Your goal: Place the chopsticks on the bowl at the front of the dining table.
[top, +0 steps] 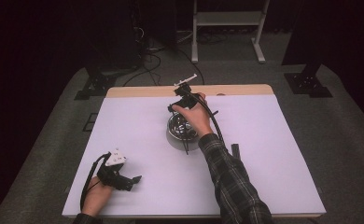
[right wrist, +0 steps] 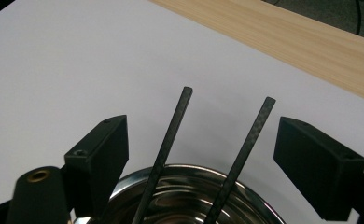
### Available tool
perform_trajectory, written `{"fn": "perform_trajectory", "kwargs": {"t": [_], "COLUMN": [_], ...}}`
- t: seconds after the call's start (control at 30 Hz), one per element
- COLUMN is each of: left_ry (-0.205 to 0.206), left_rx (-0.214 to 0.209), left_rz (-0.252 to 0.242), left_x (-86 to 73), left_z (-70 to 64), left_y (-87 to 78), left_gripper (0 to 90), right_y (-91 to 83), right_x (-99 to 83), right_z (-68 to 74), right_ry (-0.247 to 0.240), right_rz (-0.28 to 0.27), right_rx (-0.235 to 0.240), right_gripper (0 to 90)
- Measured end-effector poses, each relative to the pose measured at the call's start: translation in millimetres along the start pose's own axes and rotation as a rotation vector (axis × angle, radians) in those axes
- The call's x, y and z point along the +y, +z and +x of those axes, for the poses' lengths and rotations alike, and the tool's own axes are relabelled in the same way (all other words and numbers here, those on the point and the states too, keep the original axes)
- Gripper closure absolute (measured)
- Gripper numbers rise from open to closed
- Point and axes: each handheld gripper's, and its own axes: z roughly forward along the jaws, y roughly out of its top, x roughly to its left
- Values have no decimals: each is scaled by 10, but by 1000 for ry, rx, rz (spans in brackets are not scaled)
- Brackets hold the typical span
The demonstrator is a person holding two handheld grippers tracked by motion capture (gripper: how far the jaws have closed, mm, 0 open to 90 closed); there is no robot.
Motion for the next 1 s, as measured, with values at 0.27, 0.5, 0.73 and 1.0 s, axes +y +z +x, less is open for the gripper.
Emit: {"fn": "perform_trajectory", "kwargs": {"t": [0.27,0.5,0.73,1.0], "left_ry": [-3,-2,-2,-2], "left_rx": [-2,-1,-1,-1], "left_rz": [0,1,1,0], "left_x": [0,0,0,0], "left_z": [-1,-1,-1,-1], "left_y": [1,1,0,1], "left_gripper": [0,0,0,0], "right_y": [142,191,171,124], "right_x": [8,0,-6,-10], "right_z": [-67,-95,-190,-269], "right_ry": [36,38,55,65], "right_rz": [15,32,38,43], "right_rx": [-15,-31,-57,-75], "right_gripper": [169,169,171,171]}}
